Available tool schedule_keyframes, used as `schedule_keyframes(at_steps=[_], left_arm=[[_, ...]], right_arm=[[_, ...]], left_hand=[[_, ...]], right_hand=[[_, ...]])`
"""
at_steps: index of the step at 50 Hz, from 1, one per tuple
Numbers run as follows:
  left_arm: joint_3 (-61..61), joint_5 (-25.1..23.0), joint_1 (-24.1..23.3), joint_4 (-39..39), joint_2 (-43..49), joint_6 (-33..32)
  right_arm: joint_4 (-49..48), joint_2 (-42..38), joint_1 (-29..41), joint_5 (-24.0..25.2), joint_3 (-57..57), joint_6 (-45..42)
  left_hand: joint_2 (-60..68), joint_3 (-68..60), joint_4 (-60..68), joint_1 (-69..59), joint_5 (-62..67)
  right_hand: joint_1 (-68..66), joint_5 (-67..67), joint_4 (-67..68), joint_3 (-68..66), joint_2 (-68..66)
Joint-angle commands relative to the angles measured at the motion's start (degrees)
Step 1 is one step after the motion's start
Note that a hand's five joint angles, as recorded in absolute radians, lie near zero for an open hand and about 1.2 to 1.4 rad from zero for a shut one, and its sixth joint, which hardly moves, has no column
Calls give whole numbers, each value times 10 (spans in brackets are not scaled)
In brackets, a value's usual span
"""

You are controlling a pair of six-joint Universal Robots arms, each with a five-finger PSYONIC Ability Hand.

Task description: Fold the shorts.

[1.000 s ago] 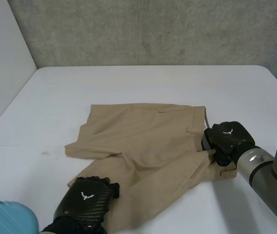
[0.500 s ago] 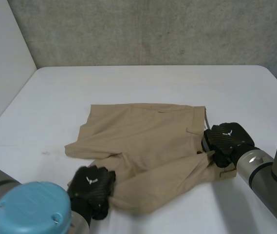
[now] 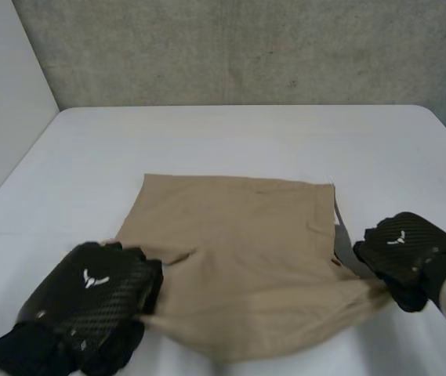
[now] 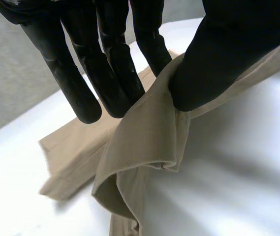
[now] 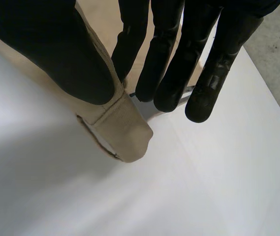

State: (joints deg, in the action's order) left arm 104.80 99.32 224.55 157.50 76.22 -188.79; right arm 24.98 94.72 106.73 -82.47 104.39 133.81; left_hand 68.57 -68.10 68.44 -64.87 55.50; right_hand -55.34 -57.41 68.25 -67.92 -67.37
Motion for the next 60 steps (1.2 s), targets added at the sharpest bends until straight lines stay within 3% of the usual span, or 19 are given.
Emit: schedule_keyframes(at_steps=[1,6,10,20,26,32,34,40,43,46,53,54,55,56,57,58,59,60], left_arm=[[-29,-76,5,-118,-44,79],[-20,-83,18,-98,-38,80],[-10,-83,55,-46,3,77],[-41,-89,161,80,162,-11],[-145,-88,184,128,301,-67],[-266,-88,206,141,416,-74],[-316,-88,210,141,460,-75],[-396,-88,216,148,529,-88],[-427,-88,222,170,567,-112],[-442,-88,224,213,591,-155],[-440,-89,222,295,616,-202],[-437,-89,219,297,617,-202],[-436,-89,216,298,618,-202],[-435,-89,215,298,618,-202],[-428,-91,213,298,616,-203],[-425,-93,213,298,614,-204],[-420,-96,211,298,613,-204],[-417,-98,209,299,611,-204]], right_arm=[[61,38,-27,39,9,-41],[56,35,-40,65,3,-42],[40,24,-49,72,-1,-39],[-99,-131,-44,59,-61,28],[-172,-249,22,7,-149,52],[-246,-330,51,-57,-222,62],[-255,-340,55,-58,-230,65],[-307,-406,80,-74,-287,78],[-334,-433,82,-109,-308,75],[-365,-452,92,-136,-325,69],[-429,-501,98,-140,-349,40],[-432,-505,98,-141,-353,35],[-432,-510,98,-141,-359,30],[-432,-512,99,-141,-362,29],[-432,-512,99,-141,-363,29],[-432,-512,99,-142,-364,29],[-433,-510,99,-143,-364,30],[-434,-509,98,-144,-365,30]], left_hand=[[114,-119,116,-151,145],[114,-119,116,-151,145],[114,-119,116,-151,145],[114,-119,116,-151,145],[114,-119,116,-151,145],[114,-119,116,-151,145],[114,-119,116,-151,145],[114,-119,116,-151,145],[114,-119,116,-151,145],[114,-119,116,-151,145],[114,-119,116,-151,145],[88,-93,89,-125,119],[-16,11,-14,-21,15],[-150,145,-149,113,-119],[-444,440,-443,407,-414],[-552,547,-551,515,-521],[-582,577,-580,545,-551],[-578,574,-577,542,-548]], right_hand=[[-247,-126,117,-121,-126],[-247,-126,117,-121,-126],[-247,-126,117,-121,-126],[-247,-126,117,-121,-126],[-247,-126,117,-121,-126],[-247,-126,117,-121,-126],[-247,-126,117,-121,-126],[-247,-126,117,-121,-126],[-247,-126,117,-121,-126],[-247,-126,117,-121,-126],[-247,-126,117,-121,-126],[-247,-126,117,-121,-126],[-222,-102,93,-96,-102],[-74,47,-55,52,47],[99,220,-228,225,220],[263,383,-392,388,383],[401,521,-530,526,521],[453,574,-583,579,574]])
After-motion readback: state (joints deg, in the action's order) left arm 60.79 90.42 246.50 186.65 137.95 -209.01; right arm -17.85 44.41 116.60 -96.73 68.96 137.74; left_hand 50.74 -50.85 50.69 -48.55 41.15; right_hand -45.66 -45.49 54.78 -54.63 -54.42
